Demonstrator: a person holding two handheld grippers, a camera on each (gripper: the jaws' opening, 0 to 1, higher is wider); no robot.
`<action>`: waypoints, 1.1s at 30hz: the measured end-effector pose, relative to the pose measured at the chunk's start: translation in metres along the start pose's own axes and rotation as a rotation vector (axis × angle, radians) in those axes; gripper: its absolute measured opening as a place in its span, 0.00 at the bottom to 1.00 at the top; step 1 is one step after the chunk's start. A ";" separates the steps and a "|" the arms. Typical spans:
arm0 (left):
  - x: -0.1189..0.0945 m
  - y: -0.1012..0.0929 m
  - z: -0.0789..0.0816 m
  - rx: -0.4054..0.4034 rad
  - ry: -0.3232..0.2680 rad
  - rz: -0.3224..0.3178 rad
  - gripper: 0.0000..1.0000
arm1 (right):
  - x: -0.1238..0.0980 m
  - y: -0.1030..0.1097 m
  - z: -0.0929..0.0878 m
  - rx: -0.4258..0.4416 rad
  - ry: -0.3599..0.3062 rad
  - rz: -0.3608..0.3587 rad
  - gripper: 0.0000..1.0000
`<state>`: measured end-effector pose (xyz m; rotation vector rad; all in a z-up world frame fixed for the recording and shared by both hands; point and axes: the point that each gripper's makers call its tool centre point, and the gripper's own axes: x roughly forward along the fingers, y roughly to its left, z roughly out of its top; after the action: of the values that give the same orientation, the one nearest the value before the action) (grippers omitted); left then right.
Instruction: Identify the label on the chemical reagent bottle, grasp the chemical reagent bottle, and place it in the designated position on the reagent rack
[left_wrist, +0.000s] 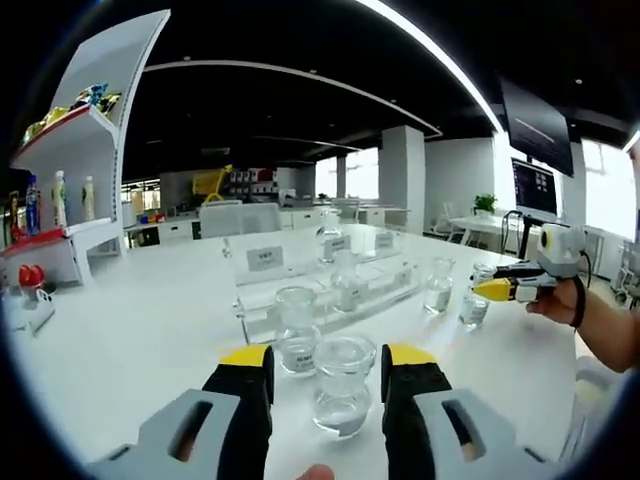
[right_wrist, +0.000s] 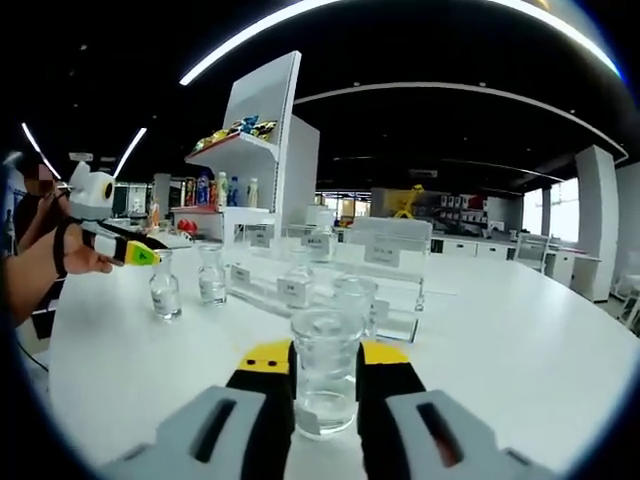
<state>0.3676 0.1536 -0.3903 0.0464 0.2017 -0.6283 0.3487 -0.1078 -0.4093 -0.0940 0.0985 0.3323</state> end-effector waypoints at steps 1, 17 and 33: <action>0.000 -0.001 -0.001 0.006 0.006 0.000 0.43 | 0.000 0.000 0.000 0.004 -0.001 -0.001 0.21; -0.004 0.000 -0.004 0.022 -0.012 -0.001 0.44 | -0.006 -0.002 0.009 0.035 -0.015 0.014 0.19; -0.015 -0.001 -0.004 0.015 -0.016 -0.006 0.47 | -0.013 0.003 0.036 0.030 -0.027 0.047 0.19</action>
<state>0.3544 0.1614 -0.3915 0.0554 0.1815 -0.6359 0.3388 -0.1053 -0.3727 -0.0581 0.0794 0.3785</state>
